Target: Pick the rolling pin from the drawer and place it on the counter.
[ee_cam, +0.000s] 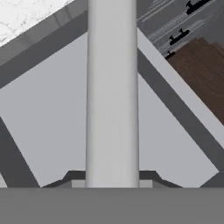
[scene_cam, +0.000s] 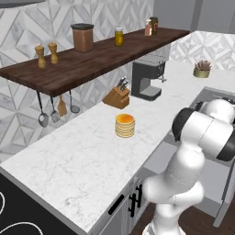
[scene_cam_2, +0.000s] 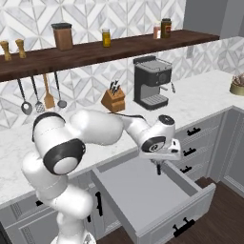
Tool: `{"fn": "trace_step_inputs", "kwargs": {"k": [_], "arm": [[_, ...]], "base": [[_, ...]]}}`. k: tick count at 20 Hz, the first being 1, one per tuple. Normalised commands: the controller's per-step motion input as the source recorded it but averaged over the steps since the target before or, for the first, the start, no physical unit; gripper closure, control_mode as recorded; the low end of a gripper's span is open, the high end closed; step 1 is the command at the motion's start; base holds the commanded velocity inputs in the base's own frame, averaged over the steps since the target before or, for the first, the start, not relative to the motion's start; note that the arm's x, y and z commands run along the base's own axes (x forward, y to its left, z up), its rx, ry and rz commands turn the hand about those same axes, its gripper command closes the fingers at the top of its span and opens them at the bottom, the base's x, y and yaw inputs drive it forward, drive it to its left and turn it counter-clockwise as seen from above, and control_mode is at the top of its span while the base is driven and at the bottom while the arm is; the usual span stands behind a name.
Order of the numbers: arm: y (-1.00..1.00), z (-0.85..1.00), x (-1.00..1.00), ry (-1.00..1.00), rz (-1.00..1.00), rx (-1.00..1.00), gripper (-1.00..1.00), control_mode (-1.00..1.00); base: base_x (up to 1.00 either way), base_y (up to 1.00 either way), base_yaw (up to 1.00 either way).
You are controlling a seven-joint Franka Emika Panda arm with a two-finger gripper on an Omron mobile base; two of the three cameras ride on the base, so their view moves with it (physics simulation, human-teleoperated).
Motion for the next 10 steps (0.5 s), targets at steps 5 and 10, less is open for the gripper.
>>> {"fn": "trace_step_inputs", "kwargs": {"k": [5, 10], "arm": [[0.97, 0.74, 0.85, -0.24, -0.13, -0.01, 1.0, -1.0], [0.65, 0.0, 0.92, -0.04, -0.19, -0.01, 1.0, -1.0]], "base": [[0.0, 0.0, 0.0], [0.0, 0.0, 0.0]]}}
